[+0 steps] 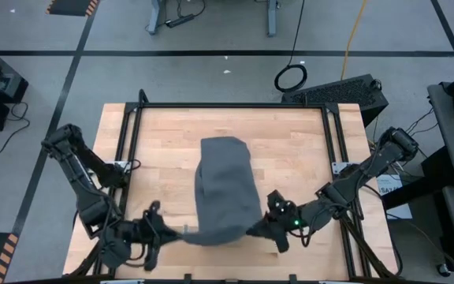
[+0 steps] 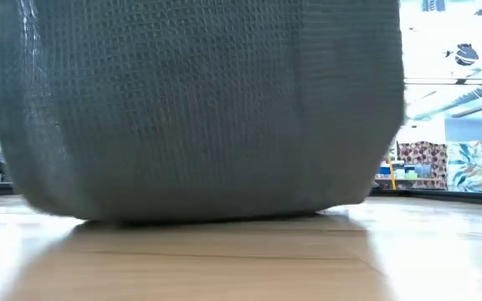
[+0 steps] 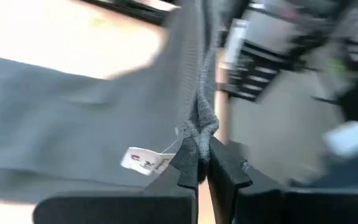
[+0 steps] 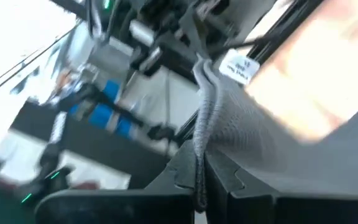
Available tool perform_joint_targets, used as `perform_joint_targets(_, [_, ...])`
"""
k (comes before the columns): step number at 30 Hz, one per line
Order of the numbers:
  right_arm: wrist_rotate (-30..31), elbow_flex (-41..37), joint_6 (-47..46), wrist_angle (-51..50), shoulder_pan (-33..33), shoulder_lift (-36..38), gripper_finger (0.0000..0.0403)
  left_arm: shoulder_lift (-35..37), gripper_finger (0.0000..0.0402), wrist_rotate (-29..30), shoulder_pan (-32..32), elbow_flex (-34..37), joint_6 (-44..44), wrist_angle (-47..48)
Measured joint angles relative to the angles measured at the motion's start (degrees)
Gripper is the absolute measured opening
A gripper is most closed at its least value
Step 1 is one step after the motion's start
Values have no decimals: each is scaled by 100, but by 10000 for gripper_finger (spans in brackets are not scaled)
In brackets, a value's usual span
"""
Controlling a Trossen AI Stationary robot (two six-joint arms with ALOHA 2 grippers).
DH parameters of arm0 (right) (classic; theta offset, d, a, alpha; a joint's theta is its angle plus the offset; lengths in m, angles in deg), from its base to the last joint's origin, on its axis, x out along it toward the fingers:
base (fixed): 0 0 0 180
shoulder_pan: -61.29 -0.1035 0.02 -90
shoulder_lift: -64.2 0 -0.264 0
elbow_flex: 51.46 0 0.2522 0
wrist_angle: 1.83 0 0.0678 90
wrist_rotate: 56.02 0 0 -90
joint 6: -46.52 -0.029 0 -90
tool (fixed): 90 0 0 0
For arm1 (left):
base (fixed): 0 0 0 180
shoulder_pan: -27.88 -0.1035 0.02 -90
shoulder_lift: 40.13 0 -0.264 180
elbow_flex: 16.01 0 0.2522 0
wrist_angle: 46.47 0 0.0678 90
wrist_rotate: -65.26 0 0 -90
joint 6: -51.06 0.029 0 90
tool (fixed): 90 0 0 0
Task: Roll towel into tight, uniform cylinder
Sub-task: Roll the gray towel
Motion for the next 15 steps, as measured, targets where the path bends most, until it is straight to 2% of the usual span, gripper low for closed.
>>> perform_joint_targets(4, [713, 0, 765, -65, 442, 72, 0, 339, 15, 617, -448, 0, -167, 1023])
perform_joint_targets(7, [1026, 0, 1670, -40, 1018, 236, 0, 764, 15, 753, -1073, 0, 468, 1412])
perform_joint_targets(11, [923, 0, 2494, -3, 2186, 601, 0, 1396, 15, 765, -2353, -2, 2130, 1119])
perform_joint_targets(13, [597, 0, 2871, 103, 2911, 812, 0, 1654, 15, 728, -3117, -2, 2917, 714])
perform_joint_targets(15, [135, 0, 3246, 344, 3700, 991, 0, 1854, 15, 438, -3978, -2, 3740, 79])
